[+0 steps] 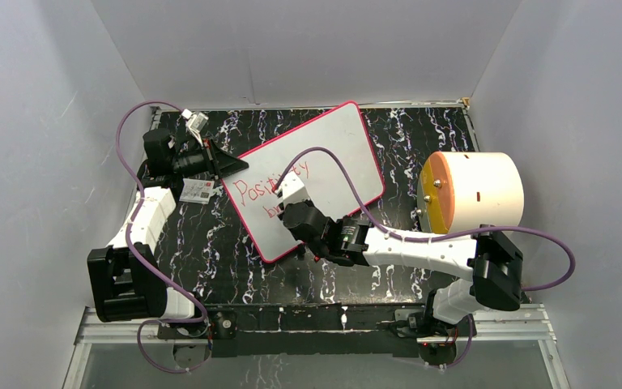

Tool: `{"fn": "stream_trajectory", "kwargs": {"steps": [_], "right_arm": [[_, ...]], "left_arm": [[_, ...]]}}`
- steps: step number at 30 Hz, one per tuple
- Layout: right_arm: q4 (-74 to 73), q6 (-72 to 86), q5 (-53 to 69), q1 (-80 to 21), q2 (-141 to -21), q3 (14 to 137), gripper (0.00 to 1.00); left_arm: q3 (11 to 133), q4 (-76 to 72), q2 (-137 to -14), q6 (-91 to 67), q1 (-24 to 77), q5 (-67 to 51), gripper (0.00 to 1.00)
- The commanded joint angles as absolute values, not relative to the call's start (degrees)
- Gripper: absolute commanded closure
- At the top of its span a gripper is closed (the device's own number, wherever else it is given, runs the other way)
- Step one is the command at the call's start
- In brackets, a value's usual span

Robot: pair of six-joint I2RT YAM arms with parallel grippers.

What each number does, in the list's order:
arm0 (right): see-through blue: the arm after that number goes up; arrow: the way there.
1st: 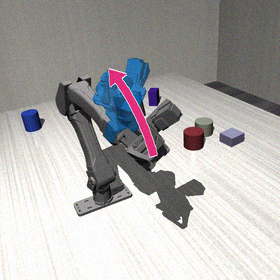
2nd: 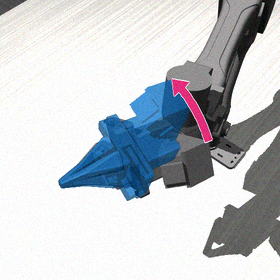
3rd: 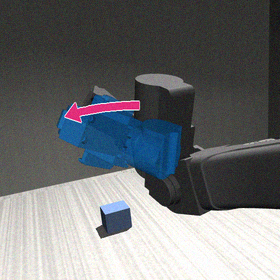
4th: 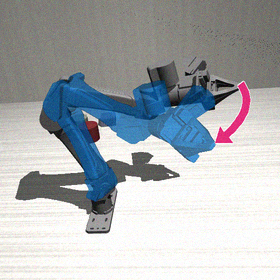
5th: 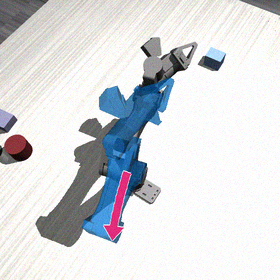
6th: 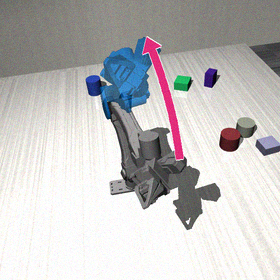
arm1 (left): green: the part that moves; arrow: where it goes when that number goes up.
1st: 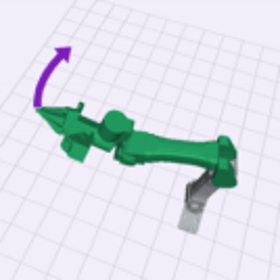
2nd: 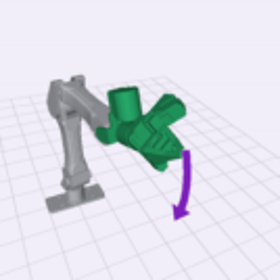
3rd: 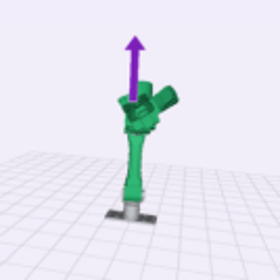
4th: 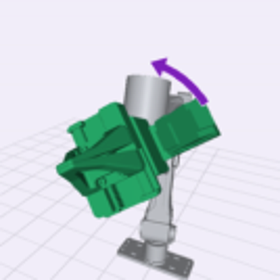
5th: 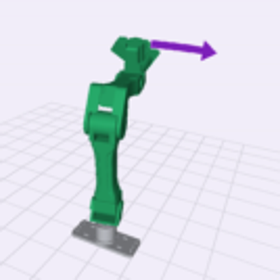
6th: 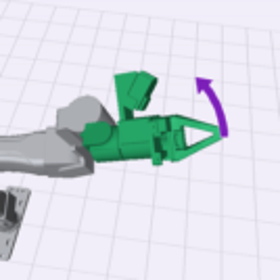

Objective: Write a sentence on the whiteboard

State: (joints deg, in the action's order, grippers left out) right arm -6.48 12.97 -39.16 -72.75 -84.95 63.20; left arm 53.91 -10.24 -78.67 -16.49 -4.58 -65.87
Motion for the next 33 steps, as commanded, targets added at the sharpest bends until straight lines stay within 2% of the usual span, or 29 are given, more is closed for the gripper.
{"fn": "stream_trajectory", "kwargs": {"steps": [1, 15, 33], "right_arm": [[-7.9, 14.1, -37.8, -72.3, -84.3, 64.0, 1.00], [-10.8, 15.8, -40.4, -72.3, -84.3, 63.2, 1.00], [-3.5, 15.0, -41.7, -72.3, -79.1, 58.9, 1.00]], "left_arm": [[52.9, -6.4, -81.2, -11.5, -3.8, -59.6, 1.00], [52.9, -6.4, -81.2, -11.5, -3.8, -59.6, 1.00], [52.9, -6.5, -81.5, -11.6, -3.7, -59.8, 1.00]]}}
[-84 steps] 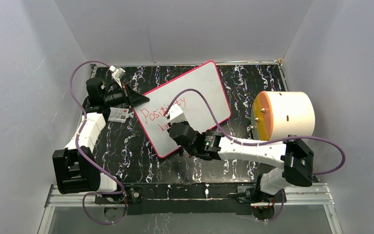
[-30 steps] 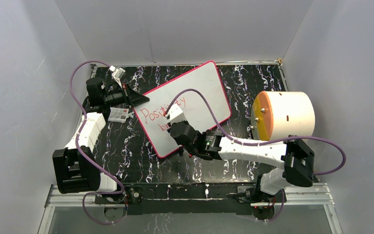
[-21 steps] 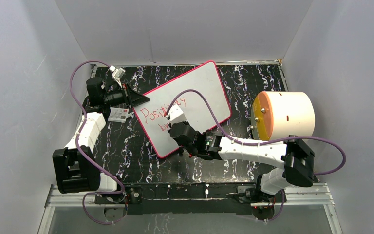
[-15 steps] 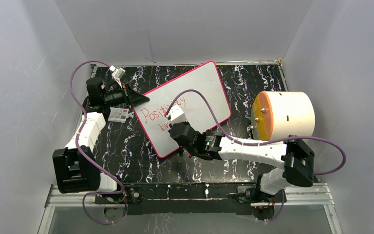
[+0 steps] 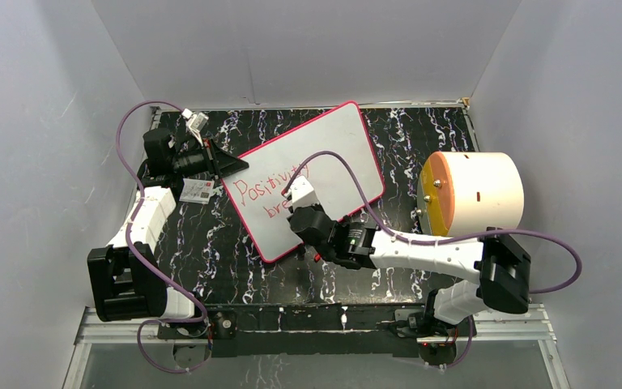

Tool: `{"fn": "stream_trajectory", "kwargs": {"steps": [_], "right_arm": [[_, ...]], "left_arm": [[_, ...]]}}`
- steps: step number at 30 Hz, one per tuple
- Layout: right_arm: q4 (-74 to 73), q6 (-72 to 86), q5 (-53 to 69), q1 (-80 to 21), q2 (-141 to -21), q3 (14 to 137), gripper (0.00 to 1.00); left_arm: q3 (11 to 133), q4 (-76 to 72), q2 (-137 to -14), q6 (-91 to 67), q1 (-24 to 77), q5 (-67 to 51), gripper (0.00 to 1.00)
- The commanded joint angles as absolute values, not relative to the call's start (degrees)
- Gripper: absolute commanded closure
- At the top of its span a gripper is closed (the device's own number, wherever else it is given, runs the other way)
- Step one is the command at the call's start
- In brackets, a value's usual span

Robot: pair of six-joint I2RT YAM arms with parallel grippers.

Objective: Write a sentence on the whiteboard

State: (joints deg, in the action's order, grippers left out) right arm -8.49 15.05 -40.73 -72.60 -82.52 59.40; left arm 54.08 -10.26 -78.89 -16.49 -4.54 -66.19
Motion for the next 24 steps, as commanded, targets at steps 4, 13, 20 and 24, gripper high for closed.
{"fn": "stream_trajectory", "kwargs": {"steps": [4, 13, 20, 24], "right_arm": [[-1.1, 14.2, -41.9, -72.2, -78.3, 57.9, 1.00], [-0.5, 14.2, -41.4, -70.9, -79.9, 58.6, 1.00], [-0.5, 14.6, -40.4, -70.5, -80.4, 58.6, 1.00], [-0.5, 14.5, -39.6, -70.4, -80.6, 58.8, 1.00]], "left_arm": [[52.9, -6.4, -81.5, -11.5, -3.6, -59.7, 1.00], [52.9, -6.4, -81.5, -11.5, -3.4, -59.6, 1.00], [52.9, -6.4, -81.6, -11.5, -3.4, -59.6, 1.00], [52.9, -6.4, -81.6, -11.5, -3.4, -59.7, 1.00]]}}
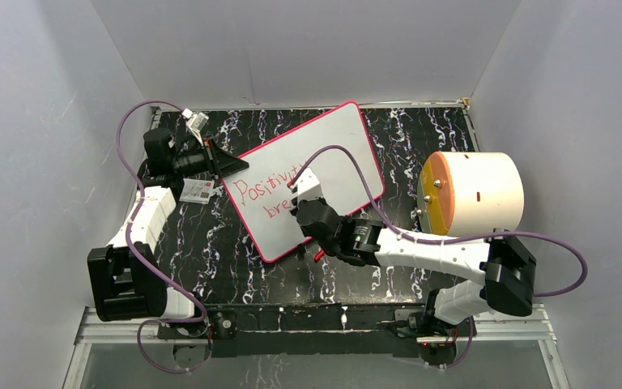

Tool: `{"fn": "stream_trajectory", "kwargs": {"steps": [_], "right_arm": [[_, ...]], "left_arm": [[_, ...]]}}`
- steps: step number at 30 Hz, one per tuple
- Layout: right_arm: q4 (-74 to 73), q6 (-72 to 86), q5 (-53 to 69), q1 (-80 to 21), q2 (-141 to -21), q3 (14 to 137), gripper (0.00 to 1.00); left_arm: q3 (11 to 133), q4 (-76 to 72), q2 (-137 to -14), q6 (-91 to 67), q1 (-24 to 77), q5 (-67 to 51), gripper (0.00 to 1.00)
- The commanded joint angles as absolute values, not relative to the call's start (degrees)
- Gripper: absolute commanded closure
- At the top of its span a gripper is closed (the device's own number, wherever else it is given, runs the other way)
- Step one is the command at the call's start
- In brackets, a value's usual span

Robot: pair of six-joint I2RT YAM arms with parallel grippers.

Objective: Write a sentence on the whiteboard

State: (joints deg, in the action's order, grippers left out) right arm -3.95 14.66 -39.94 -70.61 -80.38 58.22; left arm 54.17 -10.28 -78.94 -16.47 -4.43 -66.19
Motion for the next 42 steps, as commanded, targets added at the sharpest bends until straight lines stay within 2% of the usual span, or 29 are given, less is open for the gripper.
{"fn": "stream_trajectory", "kwargs": {"steps": [1, 42], "right_arm": [[-0.5, 14.6, -39.5, -70.4, -80.7, 59.0, 1.00], [1.6, 13.0, -41.3, -69.3, -81.1, 59.7, 1.00]], "left_arm": [[52.9, -6.4, -81.6, -11.6, -3.4, -59.6, 1.00], [52.9, -6.0, -81.5, -11.3, -3.3, -59.6, 1.00]]}}
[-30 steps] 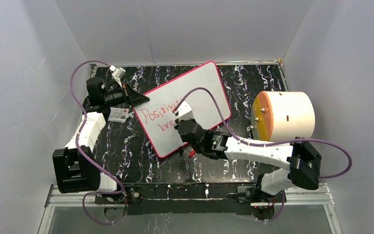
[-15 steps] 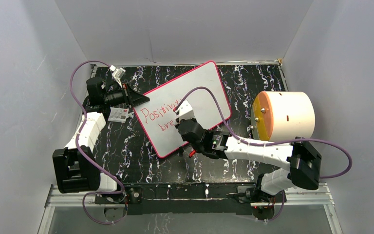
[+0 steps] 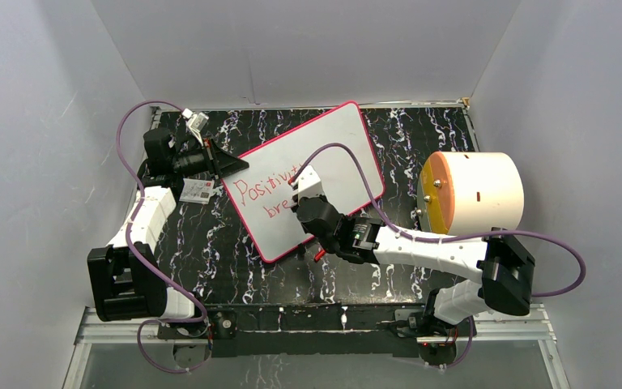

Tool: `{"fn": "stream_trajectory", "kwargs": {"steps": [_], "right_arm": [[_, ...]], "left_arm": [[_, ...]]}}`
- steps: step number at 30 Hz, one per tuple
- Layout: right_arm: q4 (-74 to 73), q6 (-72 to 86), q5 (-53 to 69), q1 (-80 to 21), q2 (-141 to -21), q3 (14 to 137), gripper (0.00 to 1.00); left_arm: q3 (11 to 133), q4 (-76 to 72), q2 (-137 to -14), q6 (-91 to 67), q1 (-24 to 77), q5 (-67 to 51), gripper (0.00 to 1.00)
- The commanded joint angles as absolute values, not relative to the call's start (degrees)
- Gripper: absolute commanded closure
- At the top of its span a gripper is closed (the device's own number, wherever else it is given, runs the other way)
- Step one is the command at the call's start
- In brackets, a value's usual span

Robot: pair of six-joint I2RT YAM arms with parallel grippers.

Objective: Write a sentence on the whiteboard

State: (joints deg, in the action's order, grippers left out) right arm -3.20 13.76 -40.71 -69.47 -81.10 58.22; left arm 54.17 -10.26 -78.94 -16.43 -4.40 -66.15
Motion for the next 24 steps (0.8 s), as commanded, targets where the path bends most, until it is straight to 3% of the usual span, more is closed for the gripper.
{"fn": "stream_trajectory", "kwargs": {"steps": [1, 24], "right_arm": [[1.6, 12.9, -41.1, -69.3, -81.1, 59.8, 1.00], [-5.6, 14.1, -37.0, -69.2, -81.7, 61.1, 1.00]], "left_arm": [[52.9, -6.0, -81.4, -11.3, -3.3, -59.5, 1.00], [53.0, -6.0, -81.4, -11.2, -3.3, -59.5, 1.00]]}}
